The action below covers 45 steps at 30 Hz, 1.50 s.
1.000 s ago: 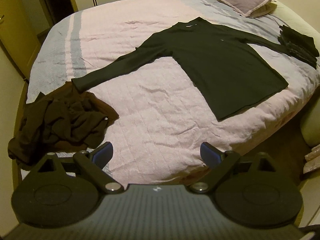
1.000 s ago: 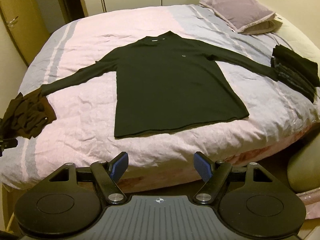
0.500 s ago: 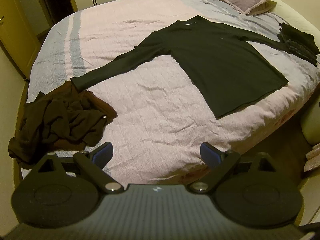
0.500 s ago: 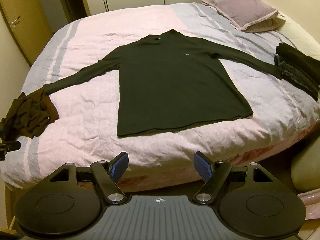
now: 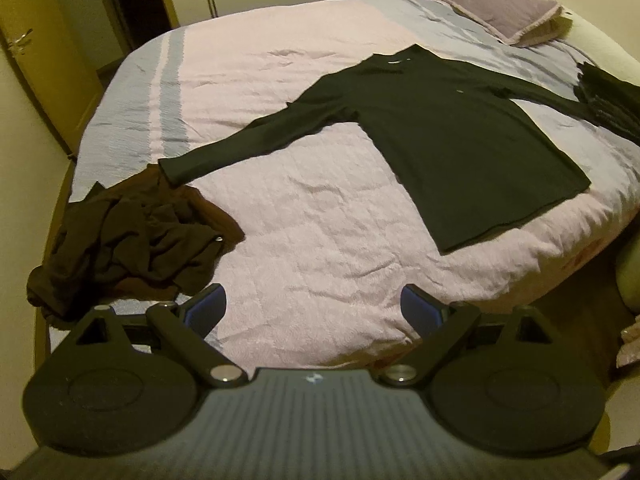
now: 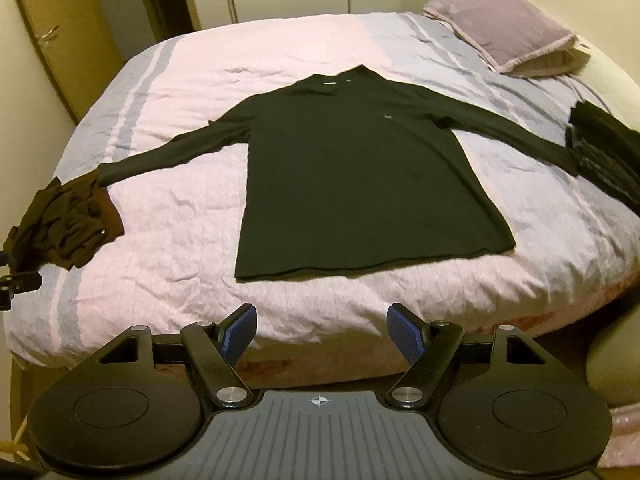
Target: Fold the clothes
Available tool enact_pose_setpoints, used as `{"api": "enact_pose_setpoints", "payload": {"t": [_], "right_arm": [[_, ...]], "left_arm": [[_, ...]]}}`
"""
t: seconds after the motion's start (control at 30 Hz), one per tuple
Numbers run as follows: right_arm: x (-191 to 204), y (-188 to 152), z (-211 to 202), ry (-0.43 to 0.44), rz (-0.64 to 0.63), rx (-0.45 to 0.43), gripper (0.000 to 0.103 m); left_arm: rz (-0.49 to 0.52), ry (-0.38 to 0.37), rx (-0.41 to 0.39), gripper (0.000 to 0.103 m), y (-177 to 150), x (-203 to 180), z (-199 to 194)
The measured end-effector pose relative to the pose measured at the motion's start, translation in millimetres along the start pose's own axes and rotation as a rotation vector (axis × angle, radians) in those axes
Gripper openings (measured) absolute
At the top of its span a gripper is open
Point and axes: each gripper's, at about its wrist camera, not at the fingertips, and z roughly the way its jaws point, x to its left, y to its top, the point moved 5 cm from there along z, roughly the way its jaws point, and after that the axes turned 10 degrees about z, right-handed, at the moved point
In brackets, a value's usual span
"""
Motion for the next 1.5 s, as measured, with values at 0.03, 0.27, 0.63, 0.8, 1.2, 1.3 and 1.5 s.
{"api": "enact_pose_setpoints", "payload": {"t": [0.03,0.27,0.63,0.8,1.2,1.3,1.5], "right_arm": [[-0.1,1.8,1.8,0.005,-0.01,0.0,0.075],[21.1,26.0,30.8,0.07,-0.097,0.001,0.075],[169.9,84.7,132.0,0.223,-0.42,-0.091,0.075],[276.8,107.9,200.1,0.306,-0.632,-0.12,0.074],[470.1,105.0,390.8,0.402,-1.059,-0.027,0.048],[493.4,95.1,428.6,0.406,-1.161,-0.016,0.042],[518.1,73.1,477.7,0.415,-1.324,0.013,0.043]], "left_arm": [[-0.007,0.009,-0.003,0.092,-0.9,1.3,-1.2],[-0.049,0.051,0.016,0.092,-5.8,29.5,7.5],[0.013,0.118,0.004,0.092,31.9,151.8,100.8],[0.113,0.125,-0.02,0.092,52.8,211.6,159.7],[0.317,0.065,0.014,0.092,62.4,294.6,269.0],[0.271,0.064,0.027,0.092,57.9,305.7,278.3],[0.18,0.058,0.046,0.092,46.0,319.3,290.3]]}}
